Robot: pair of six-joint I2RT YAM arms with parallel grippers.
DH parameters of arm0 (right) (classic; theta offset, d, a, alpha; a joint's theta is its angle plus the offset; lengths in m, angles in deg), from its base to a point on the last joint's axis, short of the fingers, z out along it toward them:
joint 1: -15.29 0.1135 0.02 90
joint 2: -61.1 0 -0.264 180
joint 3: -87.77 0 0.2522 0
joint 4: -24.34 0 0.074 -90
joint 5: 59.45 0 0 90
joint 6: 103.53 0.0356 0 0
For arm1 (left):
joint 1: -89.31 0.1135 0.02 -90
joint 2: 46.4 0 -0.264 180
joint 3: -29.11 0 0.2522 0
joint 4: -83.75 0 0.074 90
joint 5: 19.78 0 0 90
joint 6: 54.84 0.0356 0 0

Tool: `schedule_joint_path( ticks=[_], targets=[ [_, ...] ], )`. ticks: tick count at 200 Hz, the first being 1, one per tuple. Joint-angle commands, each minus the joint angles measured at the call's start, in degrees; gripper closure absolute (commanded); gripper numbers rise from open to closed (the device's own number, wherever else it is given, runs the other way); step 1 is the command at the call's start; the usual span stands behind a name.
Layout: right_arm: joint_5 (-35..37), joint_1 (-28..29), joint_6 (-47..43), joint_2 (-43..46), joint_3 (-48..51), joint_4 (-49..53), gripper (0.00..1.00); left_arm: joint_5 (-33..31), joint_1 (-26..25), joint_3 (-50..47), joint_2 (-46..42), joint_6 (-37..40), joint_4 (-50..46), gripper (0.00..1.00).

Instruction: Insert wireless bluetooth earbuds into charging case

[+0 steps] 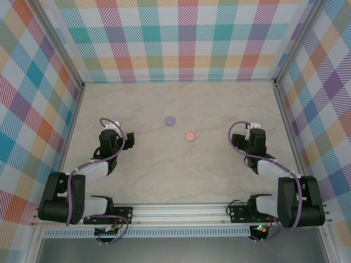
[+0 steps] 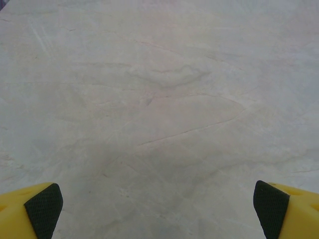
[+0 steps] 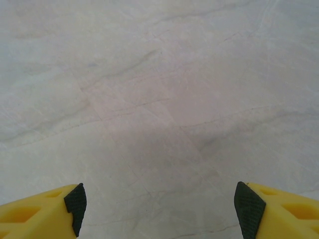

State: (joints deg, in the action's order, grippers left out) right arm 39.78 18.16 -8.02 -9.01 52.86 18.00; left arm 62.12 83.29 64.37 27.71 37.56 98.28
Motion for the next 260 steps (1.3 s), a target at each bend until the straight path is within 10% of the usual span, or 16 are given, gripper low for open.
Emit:
schedule_joint_path(
  ticks=[1, 195, 260],
  targets=[
    [-4.69, -1.67, -0.95, 0.68, 1.76, -11.38, 0.2, 6.02, 1.59, -1.09, 1.75, 0.15, 10.61, 0.0],
    [-11.79, -3.71, -4.06, -17.03, -1.81, -27.12, 0.19, 9.57, 3.38, -0.39, 15.14, 0.43, 22.97, 0.0],
    [-12.17, -3.69, -4.37, -17.26, -2.67, -25.82, 0.0, 6.94, 3.28, 2.79, 15.59, -0.63, 17.68, 0.0]
  ],
)
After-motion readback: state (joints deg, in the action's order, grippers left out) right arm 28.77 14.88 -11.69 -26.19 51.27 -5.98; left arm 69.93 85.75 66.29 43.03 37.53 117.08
